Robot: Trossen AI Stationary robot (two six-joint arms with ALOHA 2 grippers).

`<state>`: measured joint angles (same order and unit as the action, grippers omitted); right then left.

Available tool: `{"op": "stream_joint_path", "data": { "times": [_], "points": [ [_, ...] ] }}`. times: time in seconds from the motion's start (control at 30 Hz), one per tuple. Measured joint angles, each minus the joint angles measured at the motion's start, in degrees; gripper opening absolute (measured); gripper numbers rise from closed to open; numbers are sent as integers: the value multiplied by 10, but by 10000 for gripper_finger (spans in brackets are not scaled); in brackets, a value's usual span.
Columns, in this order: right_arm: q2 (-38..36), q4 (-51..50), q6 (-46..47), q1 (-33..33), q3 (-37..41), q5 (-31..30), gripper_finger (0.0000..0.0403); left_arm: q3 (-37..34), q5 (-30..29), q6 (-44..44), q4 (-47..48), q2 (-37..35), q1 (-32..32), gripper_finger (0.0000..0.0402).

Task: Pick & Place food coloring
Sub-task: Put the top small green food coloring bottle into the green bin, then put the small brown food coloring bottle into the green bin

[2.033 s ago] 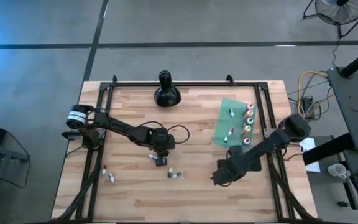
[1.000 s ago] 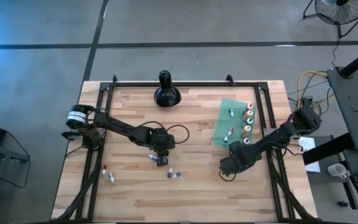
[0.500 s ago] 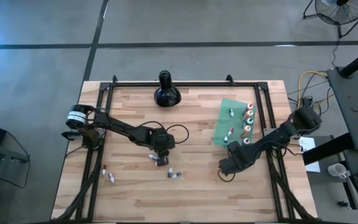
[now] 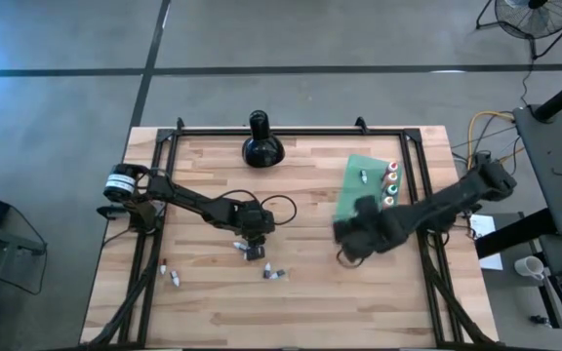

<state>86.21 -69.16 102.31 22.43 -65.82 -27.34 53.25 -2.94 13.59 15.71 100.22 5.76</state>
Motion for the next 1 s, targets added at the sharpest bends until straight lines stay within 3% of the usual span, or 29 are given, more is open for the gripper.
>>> {"op": "stream_joint_path", "data": {
  "times": [0.1, 0.3, 0.43, 0.73, 1.0],
  "points": [
    [-10, -98, 33, -49, -12, 5, 62, 0, 0, -2, -4, 0, 0, 98],
    [-42, -82, -99, -175, 16, 58, 76, 0, 0, -4, -5, 0, 0, 98],
    [-50, -83, -156, -223, 16, 87, 114, 0, 0, 9, 4, 0, 0, 98],
    [-56, -115, -171, -227, -23, 57, 211, 0, -32, 31, 28, 0, 15, 98],
    [-56, -99, -173, -169, -76, -20, 247, -2, -31, 27, 48, -12, 17, 98]
  ]
}}
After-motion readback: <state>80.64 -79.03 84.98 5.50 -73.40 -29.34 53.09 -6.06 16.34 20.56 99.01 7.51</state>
